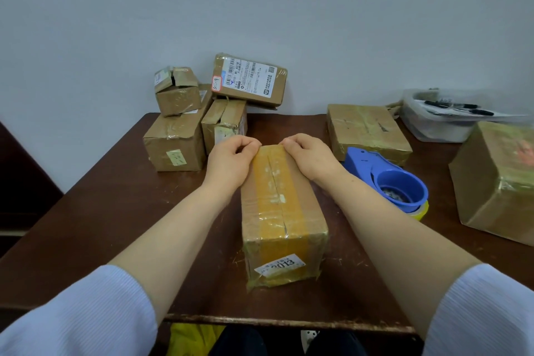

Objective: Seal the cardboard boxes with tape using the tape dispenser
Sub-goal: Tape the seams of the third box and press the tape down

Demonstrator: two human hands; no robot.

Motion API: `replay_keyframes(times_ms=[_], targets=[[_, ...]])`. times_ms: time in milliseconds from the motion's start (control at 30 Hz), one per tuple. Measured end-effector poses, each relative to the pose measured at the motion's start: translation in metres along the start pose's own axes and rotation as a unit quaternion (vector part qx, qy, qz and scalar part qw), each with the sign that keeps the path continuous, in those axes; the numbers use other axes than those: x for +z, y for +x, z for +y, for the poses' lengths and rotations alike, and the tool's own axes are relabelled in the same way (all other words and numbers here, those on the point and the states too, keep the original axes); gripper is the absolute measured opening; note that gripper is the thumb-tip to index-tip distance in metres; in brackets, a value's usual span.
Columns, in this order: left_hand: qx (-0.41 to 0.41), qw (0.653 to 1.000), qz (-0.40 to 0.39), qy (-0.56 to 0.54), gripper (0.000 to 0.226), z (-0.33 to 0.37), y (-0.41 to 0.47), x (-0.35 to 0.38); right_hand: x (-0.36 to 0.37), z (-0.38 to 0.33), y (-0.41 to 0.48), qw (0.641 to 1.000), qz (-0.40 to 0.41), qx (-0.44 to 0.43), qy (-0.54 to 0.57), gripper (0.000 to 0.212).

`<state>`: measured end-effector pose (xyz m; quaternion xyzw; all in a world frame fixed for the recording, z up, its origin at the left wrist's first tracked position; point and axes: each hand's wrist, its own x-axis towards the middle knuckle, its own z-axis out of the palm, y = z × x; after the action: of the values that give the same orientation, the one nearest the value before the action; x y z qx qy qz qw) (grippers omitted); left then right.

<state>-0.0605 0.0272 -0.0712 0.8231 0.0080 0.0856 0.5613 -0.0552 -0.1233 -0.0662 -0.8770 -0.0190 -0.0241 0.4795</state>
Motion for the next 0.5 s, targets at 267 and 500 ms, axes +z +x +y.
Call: replay_keyframes(times_ms=[267, 500], targets=[[-0.041, 0.995, -0.032, -0.085, 0.02, -0.005, -0.006, -0.011, 0.005, 0.009, -0.008, 0.981, 0.028, 0.057, 0.185, 0.024], [-0.049, 0.997, -0.007, -0.065, 0.018, -0.006, -0.006, -0.001, 0.011, 0.005, -0.003, 0.978, 0.041, 0.08, 0.188, 0.017]])
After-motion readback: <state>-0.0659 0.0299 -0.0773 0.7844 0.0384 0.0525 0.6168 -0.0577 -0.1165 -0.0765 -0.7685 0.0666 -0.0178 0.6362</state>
